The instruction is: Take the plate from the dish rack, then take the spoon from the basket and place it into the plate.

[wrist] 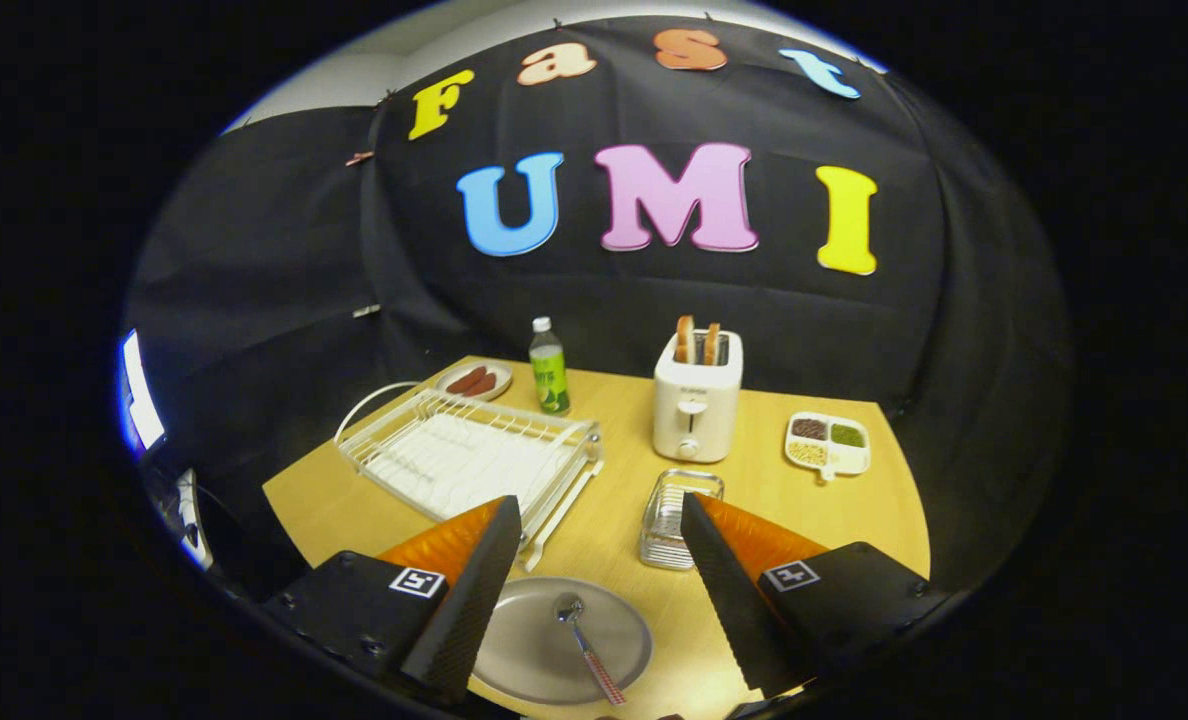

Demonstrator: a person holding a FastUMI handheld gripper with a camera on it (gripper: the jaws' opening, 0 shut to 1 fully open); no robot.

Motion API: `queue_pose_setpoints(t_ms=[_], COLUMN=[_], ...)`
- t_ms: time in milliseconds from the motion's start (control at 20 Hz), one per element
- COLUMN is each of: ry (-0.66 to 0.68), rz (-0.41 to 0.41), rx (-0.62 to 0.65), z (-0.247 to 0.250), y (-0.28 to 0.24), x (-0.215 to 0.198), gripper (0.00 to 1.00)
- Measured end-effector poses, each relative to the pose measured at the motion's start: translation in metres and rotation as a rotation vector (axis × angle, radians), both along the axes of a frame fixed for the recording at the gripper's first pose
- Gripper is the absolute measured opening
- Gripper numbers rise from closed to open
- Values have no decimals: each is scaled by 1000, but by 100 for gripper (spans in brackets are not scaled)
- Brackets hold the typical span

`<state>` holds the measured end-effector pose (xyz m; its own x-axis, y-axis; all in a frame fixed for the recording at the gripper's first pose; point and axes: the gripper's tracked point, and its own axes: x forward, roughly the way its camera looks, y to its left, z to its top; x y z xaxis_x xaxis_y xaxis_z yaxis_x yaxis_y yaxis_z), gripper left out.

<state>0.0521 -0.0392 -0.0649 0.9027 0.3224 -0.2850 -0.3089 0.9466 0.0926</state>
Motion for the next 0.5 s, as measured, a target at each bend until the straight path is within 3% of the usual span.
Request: queue_pose_setpoints(t_ms=[250, 500], ry=[-101, -150], rz=[-192, -317], rx=[3, 16], z=[65, 88], y=[-21, -21], x=[-17, -41], gripper=[99, 99])
